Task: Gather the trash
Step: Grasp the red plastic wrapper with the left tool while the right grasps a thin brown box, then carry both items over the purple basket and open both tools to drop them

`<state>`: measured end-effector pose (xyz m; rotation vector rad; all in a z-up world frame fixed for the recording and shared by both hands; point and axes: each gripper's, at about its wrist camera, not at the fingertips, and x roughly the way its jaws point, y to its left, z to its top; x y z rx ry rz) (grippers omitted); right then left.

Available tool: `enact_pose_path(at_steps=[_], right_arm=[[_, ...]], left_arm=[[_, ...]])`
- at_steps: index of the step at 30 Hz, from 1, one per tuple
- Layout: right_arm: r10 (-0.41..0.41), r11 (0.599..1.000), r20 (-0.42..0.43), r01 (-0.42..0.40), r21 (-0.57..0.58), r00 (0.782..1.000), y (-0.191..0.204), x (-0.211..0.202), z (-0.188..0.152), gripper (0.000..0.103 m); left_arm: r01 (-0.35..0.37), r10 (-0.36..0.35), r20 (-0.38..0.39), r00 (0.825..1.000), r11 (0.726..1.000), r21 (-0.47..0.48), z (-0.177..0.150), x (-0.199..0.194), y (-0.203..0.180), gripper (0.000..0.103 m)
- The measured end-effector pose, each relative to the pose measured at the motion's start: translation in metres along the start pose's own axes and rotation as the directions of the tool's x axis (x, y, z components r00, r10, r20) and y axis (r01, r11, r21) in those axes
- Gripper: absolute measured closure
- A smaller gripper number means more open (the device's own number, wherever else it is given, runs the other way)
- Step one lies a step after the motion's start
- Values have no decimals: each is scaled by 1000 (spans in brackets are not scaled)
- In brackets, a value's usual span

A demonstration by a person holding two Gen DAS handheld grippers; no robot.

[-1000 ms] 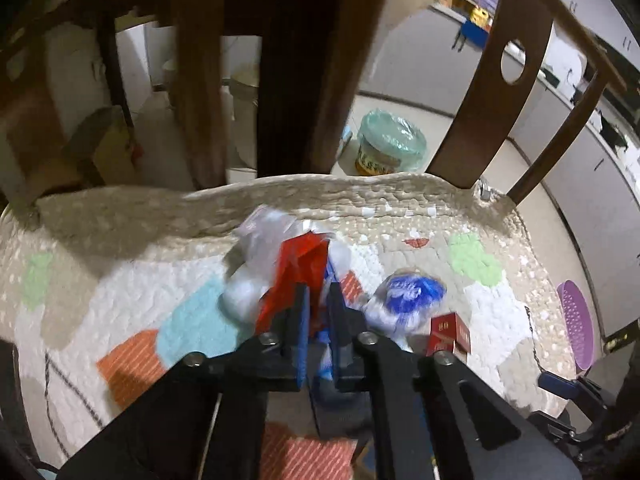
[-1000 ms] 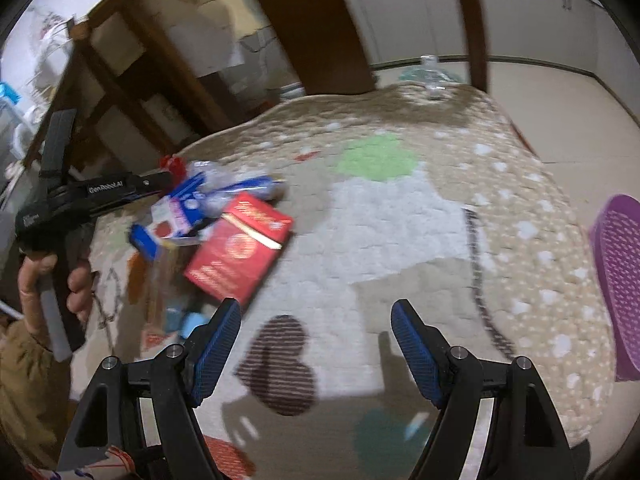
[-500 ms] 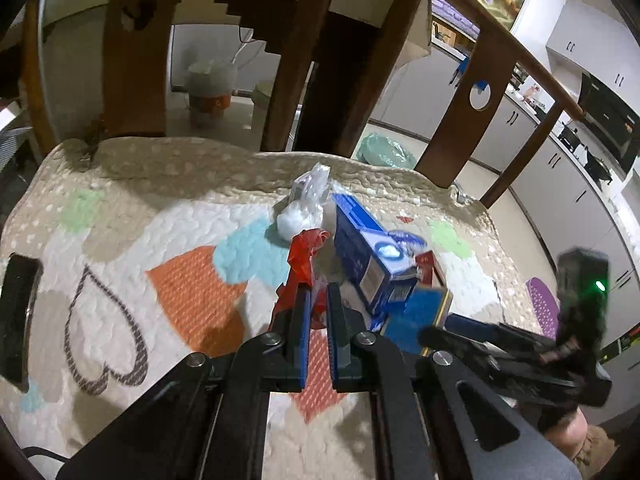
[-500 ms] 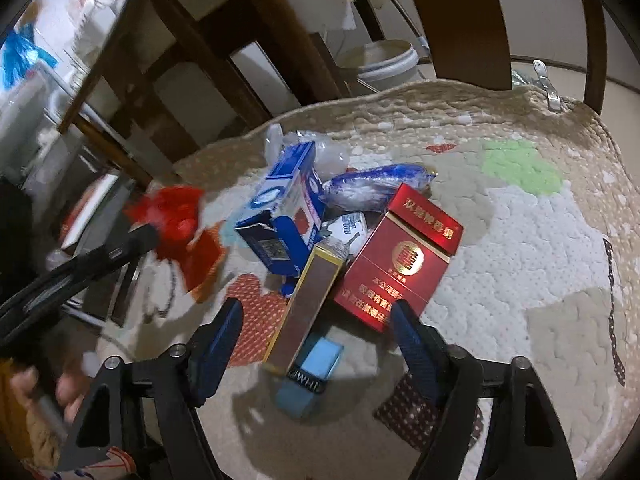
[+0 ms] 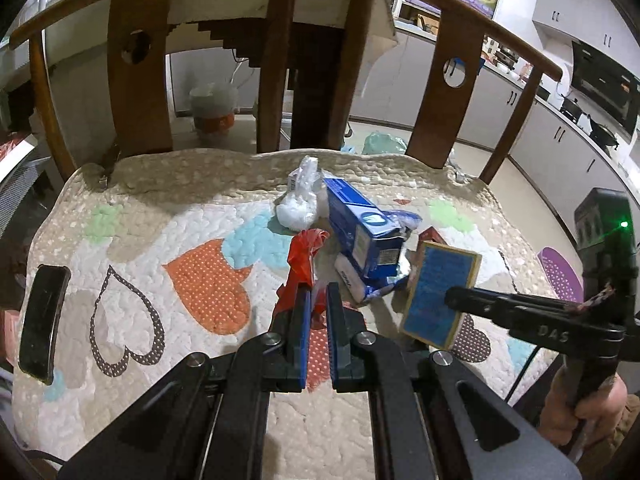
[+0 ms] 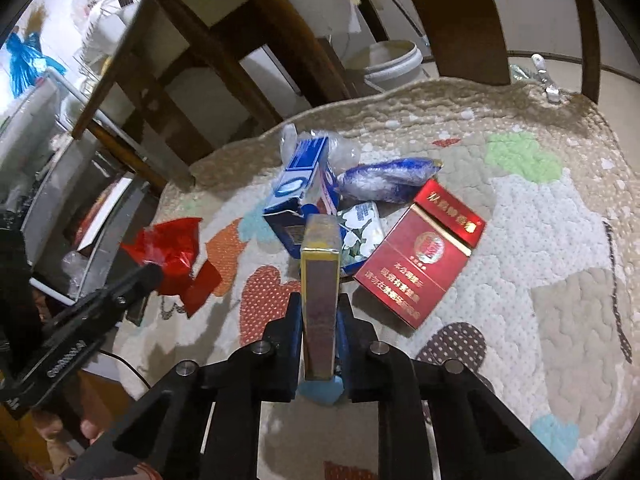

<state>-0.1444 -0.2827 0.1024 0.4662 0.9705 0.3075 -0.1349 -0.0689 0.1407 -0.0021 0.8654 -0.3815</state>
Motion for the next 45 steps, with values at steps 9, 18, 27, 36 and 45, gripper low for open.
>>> enact_pose_path(at_steps=[9,18,27,36,45], right_arm=[[11,999,64,-14,44,998,-20,-40,-11,86],[-78,994,127,68,83,989,-52,-76,-20,86],[-167,977,168,140,161,972,-92,-105,-26,86],[-206,964,192,164,210,960,-121,-123,-30,86],[-242,949,229,181,257,943,-150,-148,-30,86]], left_arm=[[-40,41,-10,999,997,64,-5,-3,-30,96],[-91,97,-37,995,986,138,-11,5,-56,96],[-137,154,-71,986,970,203,-15,14,-78,96],[-134,165,-103,981,958,253,-16,25,-104,96],[-110,153,-108,982,938,328,-14,36,-140,96]])
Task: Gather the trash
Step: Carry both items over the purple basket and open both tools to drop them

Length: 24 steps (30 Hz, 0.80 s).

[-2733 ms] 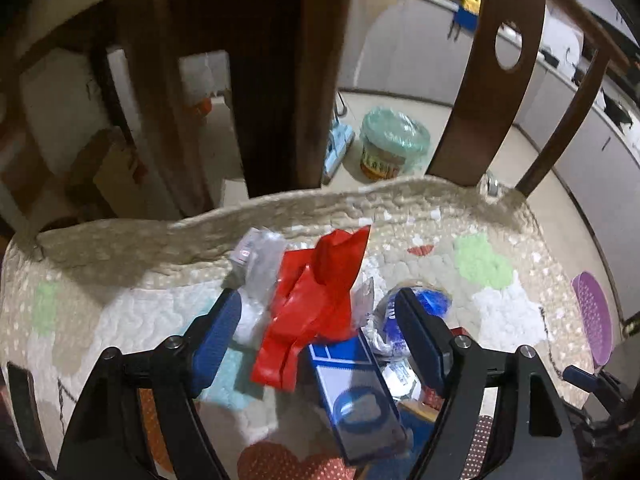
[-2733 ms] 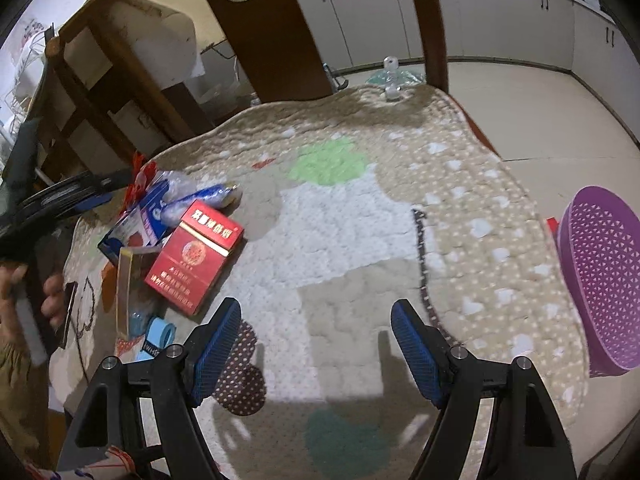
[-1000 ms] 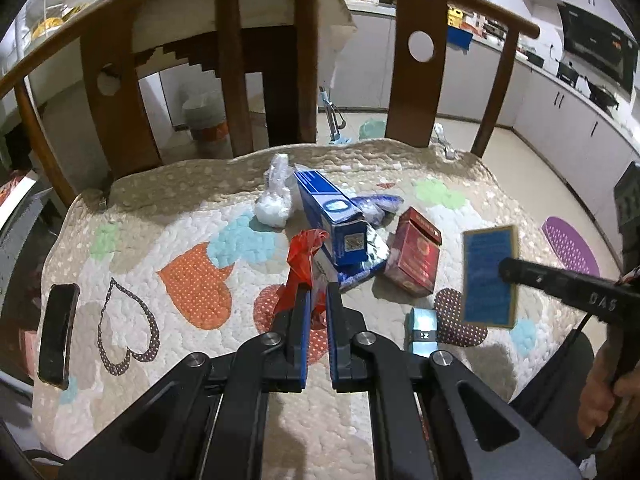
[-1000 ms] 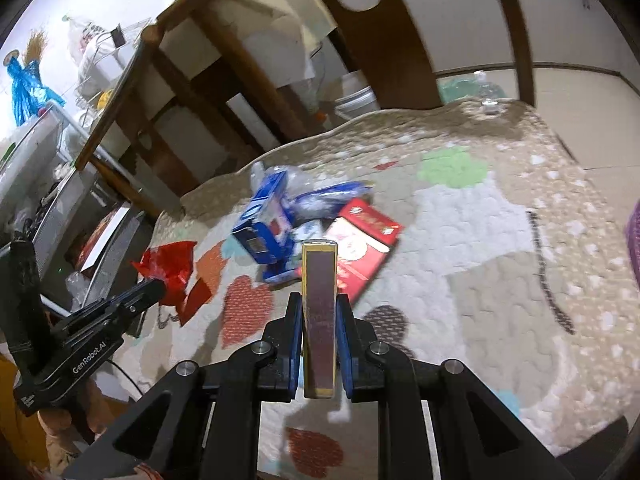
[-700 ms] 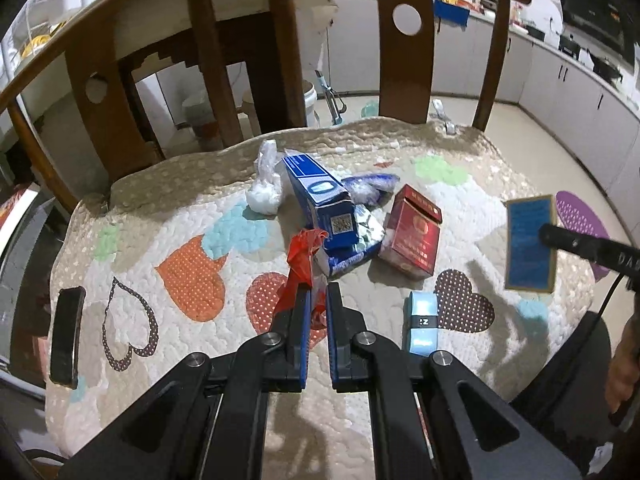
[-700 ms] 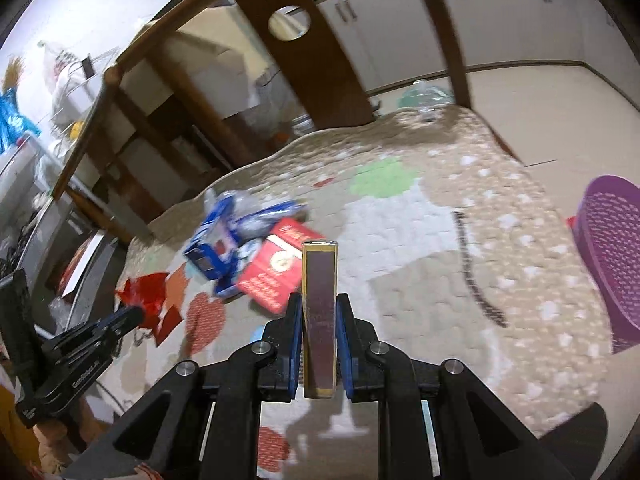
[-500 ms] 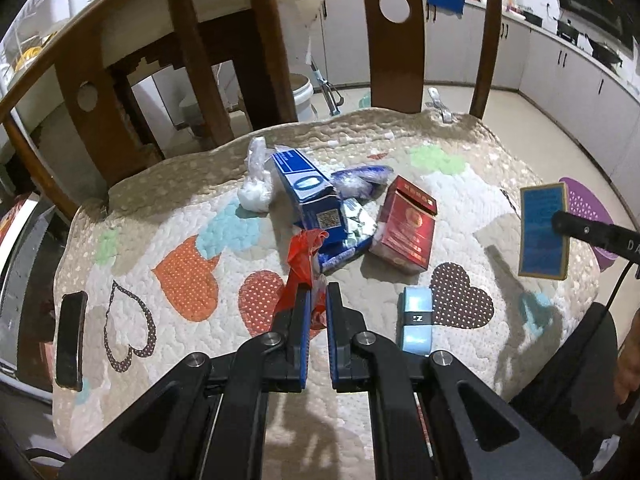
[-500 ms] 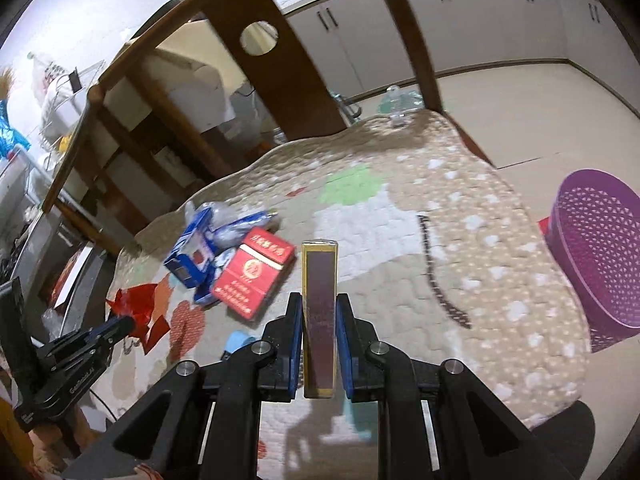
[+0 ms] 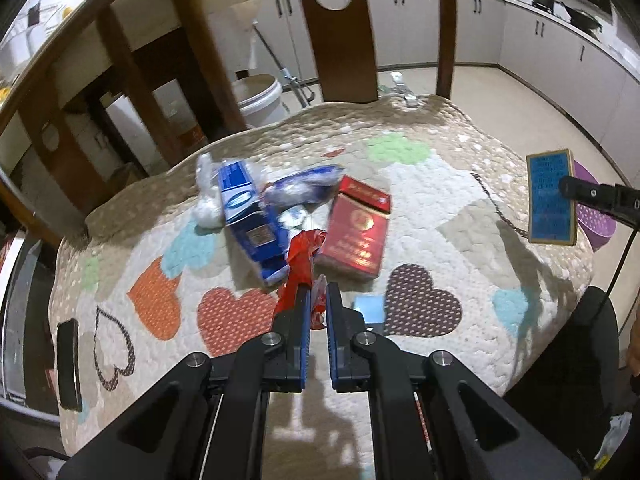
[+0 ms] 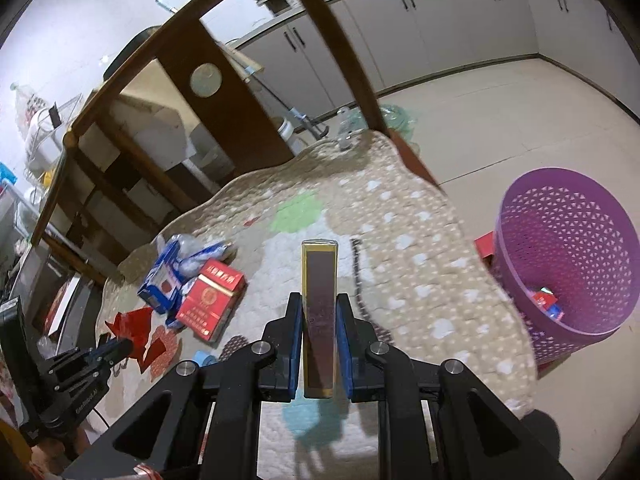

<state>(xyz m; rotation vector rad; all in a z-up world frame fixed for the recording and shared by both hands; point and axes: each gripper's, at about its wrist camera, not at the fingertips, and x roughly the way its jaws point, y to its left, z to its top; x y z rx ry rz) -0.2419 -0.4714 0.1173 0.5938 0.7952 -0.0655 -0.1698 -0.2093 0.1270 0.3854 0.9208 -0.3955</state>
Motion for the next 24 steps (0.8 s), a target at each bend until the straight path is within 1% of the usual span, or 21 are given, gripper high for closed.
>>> enact_pose_path(at_steps=[6,12,14,17,21,24], right_arm=[[-27,999,32,26,35,999,-28,-14,8,86],[-75,995,69,70,75,995,-61,-29,16,86],[-95,992,82,87,93,992,-75,-36,18,86],[-124,987,99,112,118,987,-93,-46,21,86],[-166,977,120,147,152,979,-119,-60,26,86],[-201,967,128,176,183,971,-141,-67,29,86]], left_arm=[[16,-16,3,1000,998,57,11,3,-27,96],[84,-88,21,996,989,122,35,3,-68,96],[121,-127,29,992,982,147,48,3,-86,96],[175,-183,30,983,968,178,67,6,-113,96],[251,-262,24,965,944,213,92,8,-153,96],[311,-328,29,944,917,248,112,8,-187,96]])
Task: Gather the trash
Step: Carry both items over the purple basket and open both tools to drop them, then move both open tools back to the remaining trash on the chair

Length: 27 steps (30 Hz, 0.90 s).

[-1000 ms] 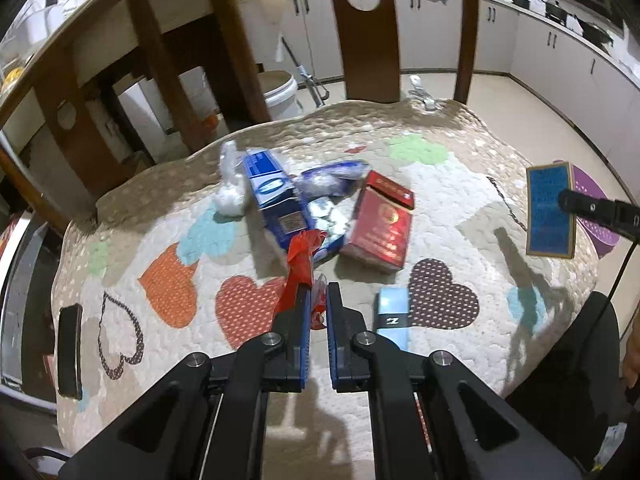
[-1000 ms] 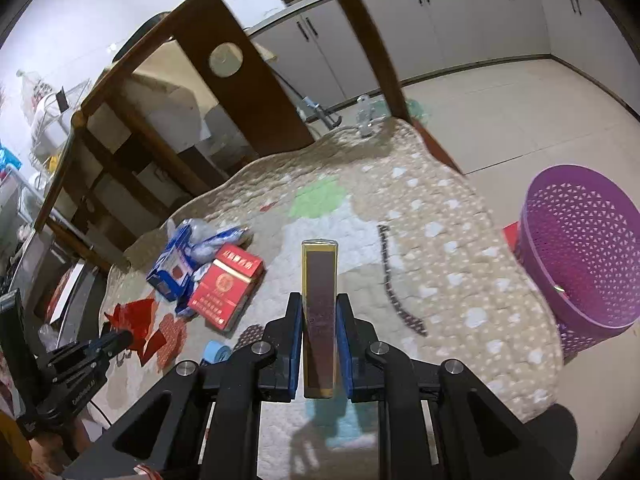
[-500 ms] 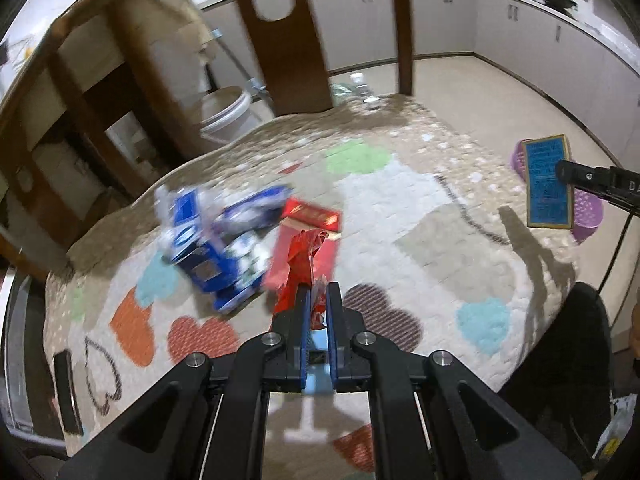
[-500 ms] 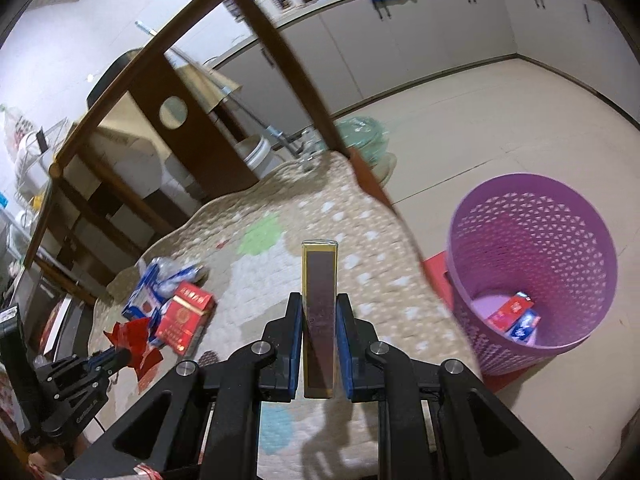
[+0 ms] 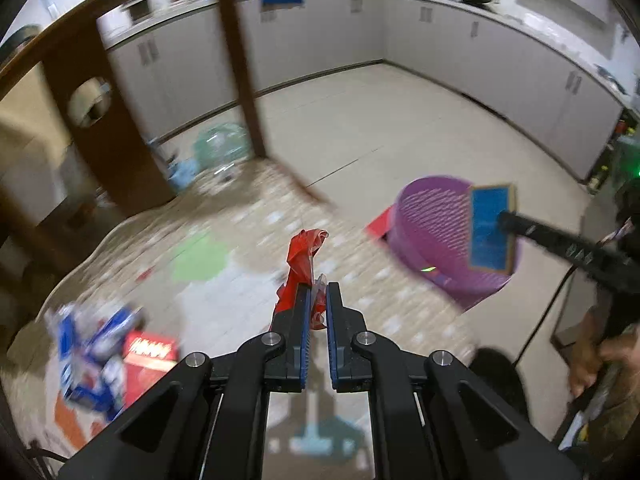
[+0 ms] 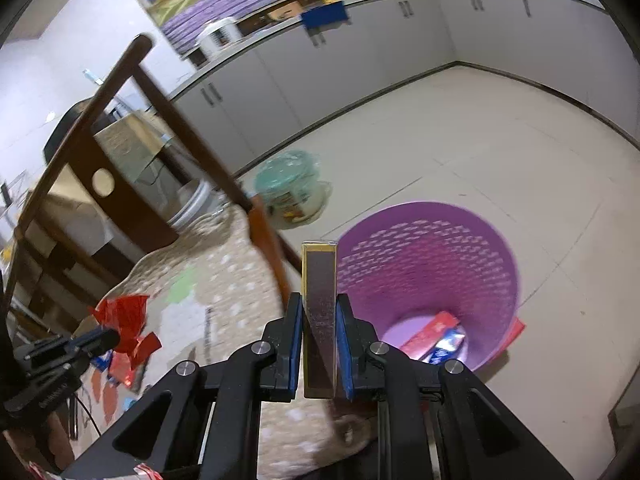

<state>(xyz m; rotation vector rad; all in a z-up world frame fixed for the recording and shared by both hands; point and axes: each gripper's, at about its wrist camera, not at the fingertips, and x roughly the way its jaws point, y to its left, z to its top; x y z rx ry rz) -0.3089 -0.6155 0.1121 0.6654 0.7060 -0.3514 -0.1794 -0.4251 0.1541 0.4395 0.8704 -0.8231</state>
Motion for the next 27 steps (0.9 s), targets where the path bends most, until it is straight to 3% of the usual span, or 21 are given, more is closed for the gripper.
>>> enact_pose_path(at_steps=[5,11,16,18,20,21,25,27], right_arm=[[-33,999,7,32,42,999,-28,0,9,86],[-51,995,0,51,86,999,-52,7,15,86],[-62,992,-12,62,110,998,-69,18,17,86],[-65,991,-15,66,116,998,-72,22,18,86],[-59,989,-15,60,137,998,-77,24,18,84],[-57,988,-13,58,143,998,-78,23,17,83],[-71,986,7,69,150,997,-78,18,17,55],[-78,986,16,74,151,997,-76,13,16,51]], left_arm=[[111,-112,15,994,994,13,35,20,-33,96],[247,-247,7,969,969,-11,65,53,-59,96],[304,-304,-15,952,953,-17,75,76,-78,95],[313,-314,-23,949,949,-21,75,79,-81,83],[314,-314,-11,949,949,-22,73,78,-82,56],[305,-305,5,952,952,-15,71,74,-81,54],[276,-276,22,961,961,-1,59,59,-75,45],[257,-257,35,966,966,-11,53,52,-68,38]])
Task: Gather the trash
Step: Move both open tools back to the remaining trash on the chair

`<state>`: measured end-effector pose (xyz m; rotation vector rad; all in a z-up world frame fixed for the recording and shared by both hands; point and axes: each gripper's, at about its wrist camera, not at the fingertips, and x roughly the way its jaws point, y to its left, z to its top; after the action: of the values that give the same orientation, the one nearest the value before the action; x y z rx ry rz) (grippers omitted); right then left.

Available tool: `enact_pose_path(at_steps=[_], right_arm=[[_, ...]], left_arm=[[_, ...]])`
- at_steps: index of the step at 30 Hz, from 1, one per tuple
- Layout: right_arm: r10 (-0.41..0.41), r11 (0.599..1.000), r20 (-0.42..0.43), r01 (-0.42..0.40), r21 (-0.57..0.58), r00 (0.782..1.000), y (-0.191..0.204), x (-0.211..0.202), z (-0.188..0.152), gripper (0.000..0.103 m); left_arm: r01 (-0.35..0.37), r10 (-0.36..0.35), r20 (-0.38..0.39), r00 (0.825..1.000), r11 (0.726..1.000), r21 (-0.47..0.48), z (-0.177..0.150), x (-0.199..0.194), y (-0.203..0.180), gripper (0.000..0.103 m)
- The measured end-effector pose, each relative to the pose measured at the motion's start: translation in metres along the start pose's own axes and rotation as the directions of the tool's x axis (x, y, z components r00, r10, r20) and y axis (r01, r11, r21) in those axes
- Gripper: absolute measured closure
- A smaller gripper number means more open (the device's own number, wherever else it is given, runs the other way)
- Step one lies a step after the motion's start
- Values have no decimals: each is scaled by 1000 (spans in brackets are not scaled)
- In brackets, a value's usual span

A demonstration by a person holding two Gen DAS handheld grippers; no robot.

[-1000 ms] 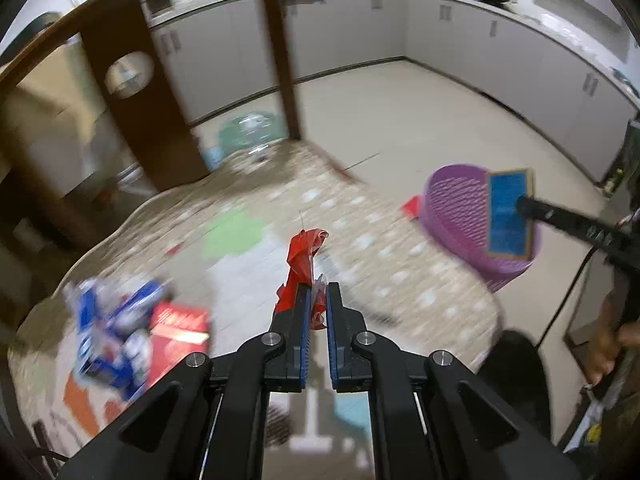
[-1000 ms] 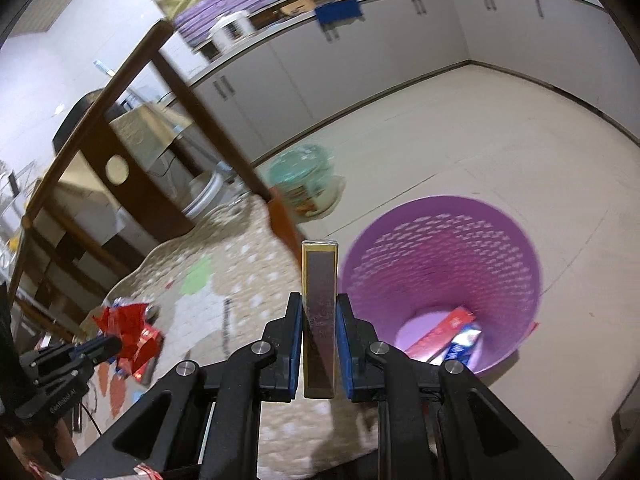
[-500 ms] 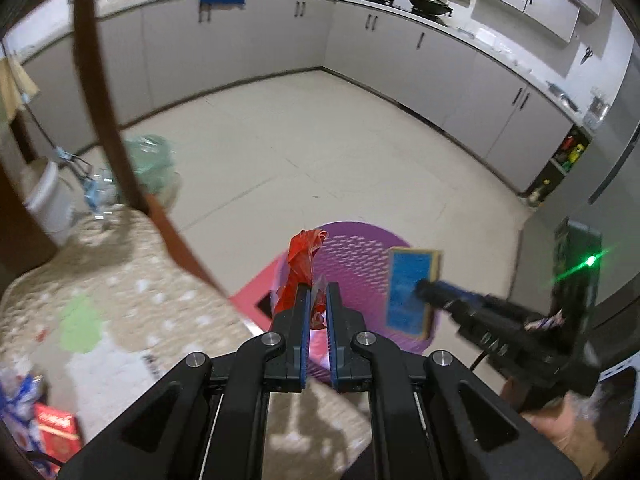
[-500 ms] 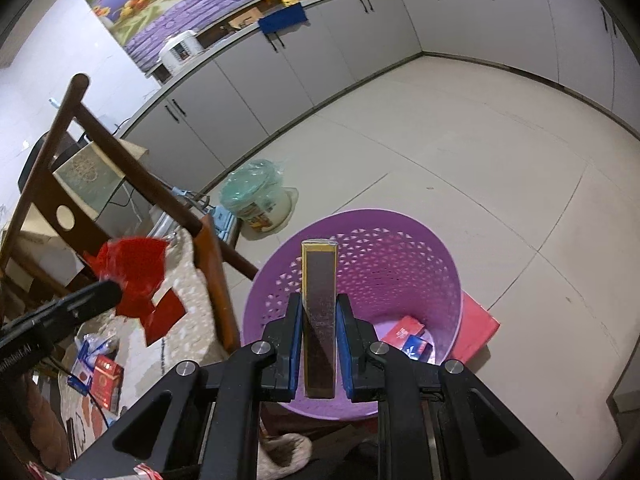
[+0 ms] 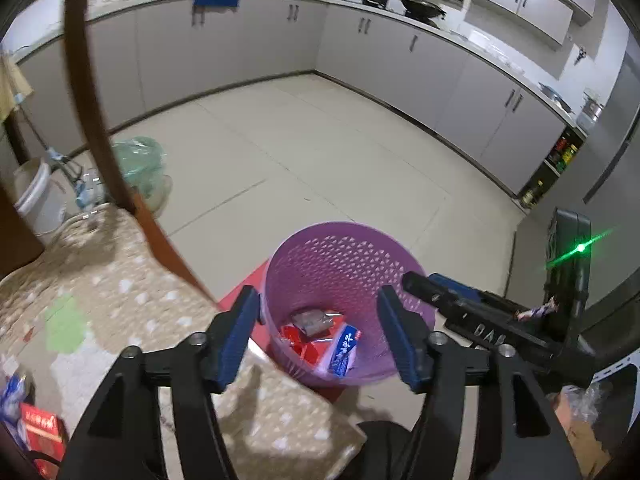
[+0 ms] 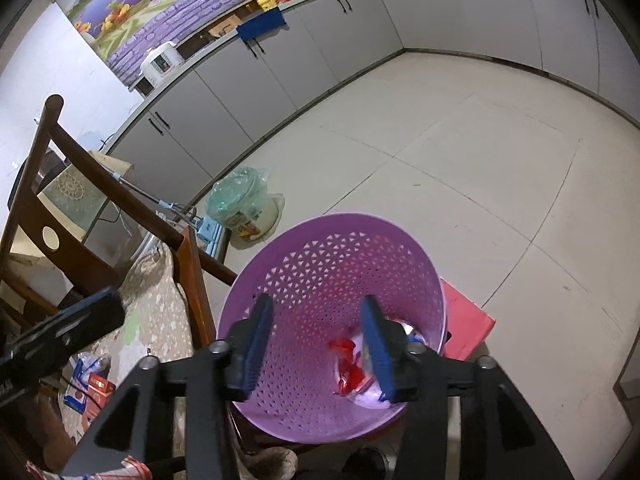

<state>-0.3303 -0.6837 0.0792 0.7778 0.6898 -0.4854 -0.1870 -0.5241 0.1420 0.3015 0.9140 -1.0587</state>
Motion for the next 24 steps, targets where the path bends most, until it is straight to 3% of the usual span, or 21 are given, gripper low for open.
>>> enact_pose_path(at_steps=[10,15,21,24], right_arm=[[-1,999,8,2,-45,1000,29,-19,-12,35],[17,996,-17,-18,-88,1000,54,-22,-27,32],[41,985,-83,-54,-162,996,97,-12,-53,31],[56,975,-119,-79,-206,991,122,-5,-67,30]], left_arm=[[-82,83,11,996,994,-71,-51,-51,32,33],[-133,134,4,991,985,-110,-90,-80,57,31],[-201,200,-28,979,954,-224,-144,-120,113,31],[-241,246,-27,969,914,-327,-173,-150,153,31]])
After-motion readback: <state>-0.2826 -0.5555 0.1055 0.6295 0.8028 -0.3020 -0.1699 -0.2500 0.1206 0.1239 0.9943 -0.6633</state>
